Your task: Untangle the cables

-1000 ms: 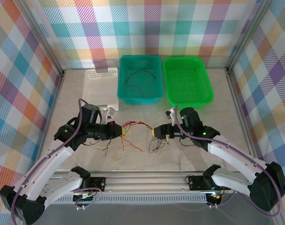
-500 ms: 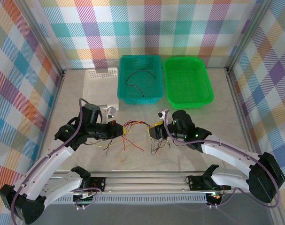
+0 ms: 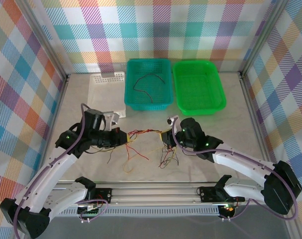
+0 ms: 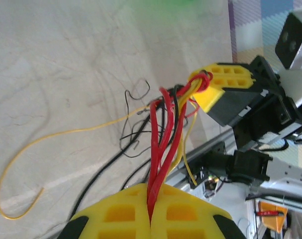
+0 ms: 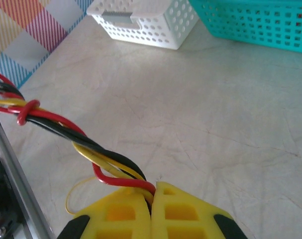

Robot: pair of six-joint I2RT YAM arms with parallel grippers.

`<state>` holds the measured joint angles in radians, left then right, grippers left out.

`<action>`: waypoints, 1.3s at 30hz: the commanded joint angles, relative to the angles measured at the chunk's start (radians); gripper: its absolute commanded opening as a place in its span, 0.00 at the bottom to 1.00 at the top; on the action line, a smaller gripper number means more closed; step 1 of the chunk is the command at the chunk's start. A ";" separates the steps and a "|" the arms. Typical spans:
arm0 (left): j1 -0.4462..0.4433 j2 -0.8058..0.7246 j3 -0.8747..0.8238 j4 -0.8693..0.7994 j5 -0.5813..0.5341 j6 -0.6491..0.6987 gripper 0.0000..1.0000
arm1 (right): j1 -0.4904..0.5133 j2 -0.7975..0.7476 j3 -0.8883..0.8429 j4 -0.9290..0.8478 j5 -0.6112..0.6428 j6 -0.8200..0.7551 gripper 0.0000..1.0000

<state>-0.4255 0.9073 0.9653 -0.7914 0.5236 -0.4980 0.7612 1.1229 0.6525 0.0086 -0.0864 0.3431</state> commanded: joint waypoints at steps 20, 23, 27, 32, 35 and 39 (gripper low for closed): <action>0.141 -0.058 -0.034 0.009 0.136 0.000 0.00 | -0.424 -0.321 -0.240 -0.027 -0.452 0.175 0.00; 0.084 -0.059 -0.081 0.095 0.126 -0.056 0.23 | -0.422 -0.356 -0.248 0.034 -0.566 0.204 0.00; -0.019 -0.037 -0.130 0.238 0.096 -0.128 0.53 | -0.420 -0.320 -0.249 0.111 -0.667 0.245 0.00; -0.156 0.032 -0.142 0.339 0.019 -0.137 0.66 | -0.388 -0.304 -0.228 0.131 -0.714 0.259 0.00; -0.189 0.071 -0.138 0.370 -0.003 -0.125 0.68 | -0.374 -0.316 -0.216 0.139 -0.736 0.266 0.00; -0.216 0.120 -0.131 0.412 -0.016 -0.121 0.68 | -0.355 -0.320 -0.205 0.149 -0.751 0.276 0.00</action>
<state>-0.6212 1.0100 0.8341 -0.4530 0.5301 -0.6174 0.3935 0.8177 0.4095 0.0898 -0.7753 0.6033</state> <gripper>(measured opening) 0.685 0.065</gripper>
